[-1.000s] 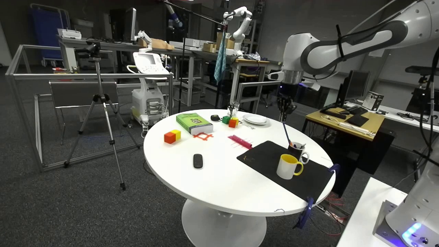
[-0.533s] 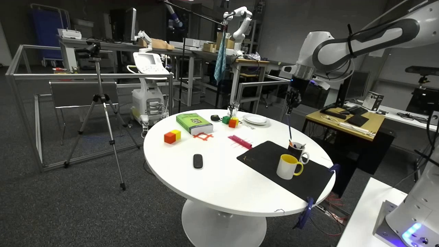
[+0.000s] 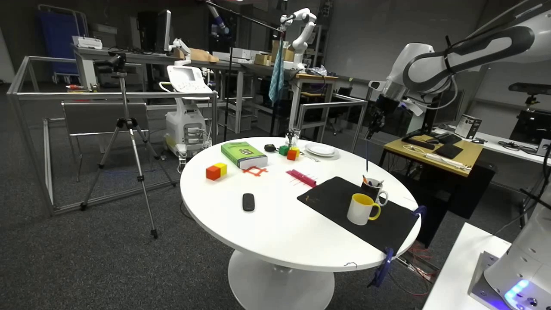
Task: Move the pencil from the left cup to the right cup
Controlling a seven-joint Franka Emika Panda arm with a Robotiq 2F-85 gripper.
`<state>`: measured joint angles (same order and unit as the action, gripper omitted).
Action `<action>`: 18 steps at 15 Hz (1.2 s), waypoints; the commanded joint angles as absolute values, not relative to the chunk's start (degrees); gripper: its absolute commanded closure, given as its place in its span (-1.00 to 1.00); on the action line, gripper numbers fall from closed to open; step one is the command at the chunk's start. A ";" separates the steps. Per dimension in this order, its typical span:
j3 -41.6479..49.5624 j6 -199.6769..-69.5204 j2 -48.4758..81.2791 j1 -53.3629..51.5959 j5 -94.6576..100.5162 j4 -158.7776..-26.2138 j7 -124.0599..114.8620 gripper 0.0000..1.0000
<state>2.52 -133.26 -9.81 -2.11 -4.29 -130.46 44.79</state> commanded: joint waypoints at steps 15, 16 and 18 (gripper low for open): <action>7.31 -137.84 -11.37 0.53 -6.97 -132.01 44.30 0.96; 7.67 -137.99 -11.04 0.85 -7.24 -132.00 44.11 0.96; 8.19 -137.61 -9.84 1.07 -7.84 -131.66 43.82 0.96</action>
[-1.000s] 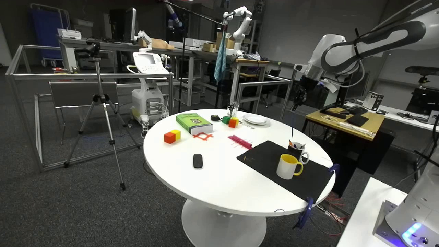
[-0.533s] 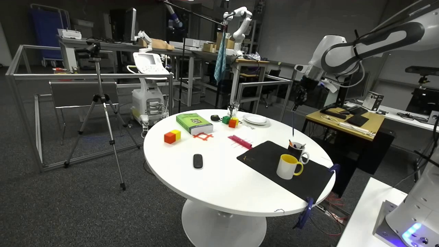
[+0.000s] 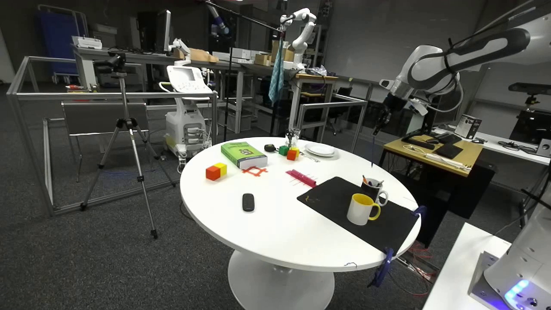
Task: Move the pencil from the left cup to the right cup
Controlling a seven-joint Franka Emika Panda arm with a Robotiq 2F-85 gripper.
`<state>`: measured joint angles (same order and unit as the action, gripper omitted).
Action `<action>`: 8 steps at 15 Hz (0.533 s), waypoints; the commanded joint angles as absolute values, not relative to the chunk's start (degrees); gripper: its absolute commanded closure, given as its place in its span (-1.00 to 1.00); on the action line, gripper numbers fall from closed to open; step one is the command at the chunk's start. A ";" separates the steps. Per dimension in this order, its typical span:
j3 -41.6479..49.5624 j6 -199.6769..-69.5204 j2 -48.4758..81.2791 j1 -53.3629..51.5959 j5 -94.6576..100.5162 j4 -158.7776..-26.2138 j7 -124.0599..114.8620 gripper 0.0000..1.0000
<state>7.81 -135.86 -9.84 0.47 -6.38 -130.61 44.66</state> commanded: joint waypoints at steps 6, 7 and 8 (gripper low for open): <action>8.47 -139.11 -6.35 1.45 -9.44 -130.91 45.56 0.96; 8.39 -139.48 -5.71 1.50 -9.73 -130.82 45.77 0.96; 8.29 -139.79 -5.09 1.58 -10.02 -130.76 45.91 0.96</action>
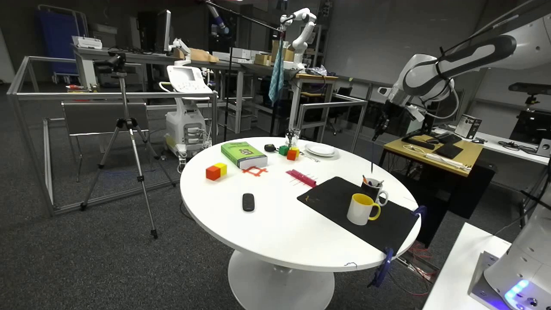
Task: Move the pencil from the left cup to the right cup
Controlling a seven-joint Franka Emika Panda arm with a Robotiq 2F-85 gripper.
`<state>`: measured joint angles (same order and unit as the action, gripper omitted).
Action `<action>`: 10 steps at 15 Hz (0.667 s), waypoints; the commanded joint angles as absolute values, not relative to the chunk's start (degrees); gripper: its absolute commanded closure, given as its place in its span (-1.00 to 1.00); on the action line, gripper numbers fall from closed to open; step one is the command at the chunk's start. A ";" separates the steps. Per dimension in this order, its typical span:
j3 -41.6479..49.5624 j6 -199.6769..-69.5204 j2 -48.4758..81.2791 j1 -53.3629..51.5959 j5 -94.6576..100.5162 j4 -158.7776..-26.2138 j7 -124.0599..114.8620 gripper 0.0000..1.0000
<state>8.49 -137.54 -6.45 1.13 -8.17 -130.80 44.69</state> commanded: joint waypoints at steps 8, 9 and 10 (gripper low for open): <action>7.69 -141.68 -1.26 2.61 -9.75 -130.50 46.24 0.96; 7.60 -143.09 -0.69 2.72 -9.40 -130.58 46.32 0.96; 7.50 -144.36 -0.26 2.71 -10.01 -130.71 47.12 0.96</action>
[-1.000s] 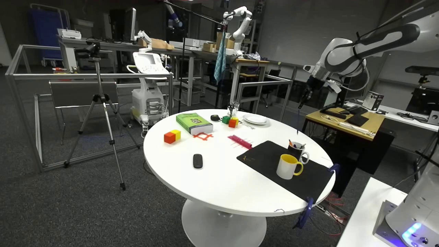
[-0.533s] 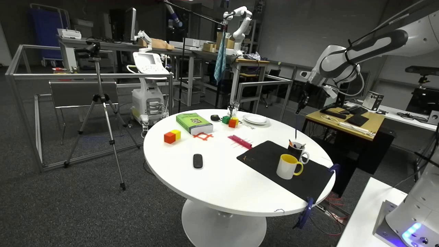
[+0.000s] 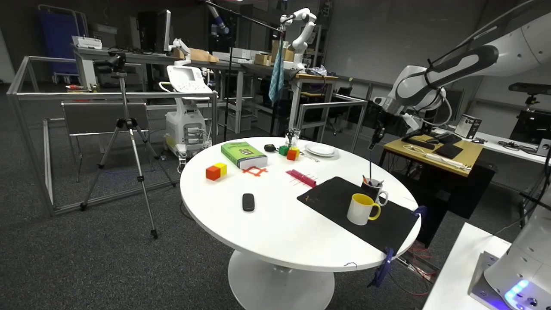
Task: Move the pencil from the left cup to the right cup
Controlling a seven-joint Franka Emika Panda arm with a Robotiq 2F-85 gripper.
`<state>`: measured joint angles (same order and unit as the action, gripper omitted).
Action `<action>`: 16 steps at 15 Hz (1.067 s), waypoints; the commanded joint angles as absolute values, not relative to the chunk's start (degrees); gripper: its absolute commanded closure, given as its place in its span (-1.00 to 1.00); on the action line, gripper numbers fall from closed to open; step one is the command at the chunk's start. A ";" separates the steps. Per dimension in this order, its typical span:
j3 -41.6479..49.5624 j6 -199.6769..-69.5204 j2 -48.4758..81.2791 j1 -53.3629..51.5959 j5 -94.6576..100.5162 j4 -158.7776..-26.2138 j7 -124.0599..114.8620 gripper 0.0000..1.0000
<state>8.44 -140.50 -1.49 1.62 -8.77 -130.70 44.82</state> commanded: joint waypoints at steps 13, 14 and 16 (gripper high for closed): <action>5.94 -144.69 2.66 3.99 -15.35 -130.46 56.00 0.96; 5.93 -144.48 2.69 4.05 -14.82 -130.49 55.80 0.96; 5.94 -143.86 2.90 4.11 -13.91 -130.38 54.98 0.96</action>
<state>7.03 -145.29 2.89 2.57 -14.92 -130.72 54.23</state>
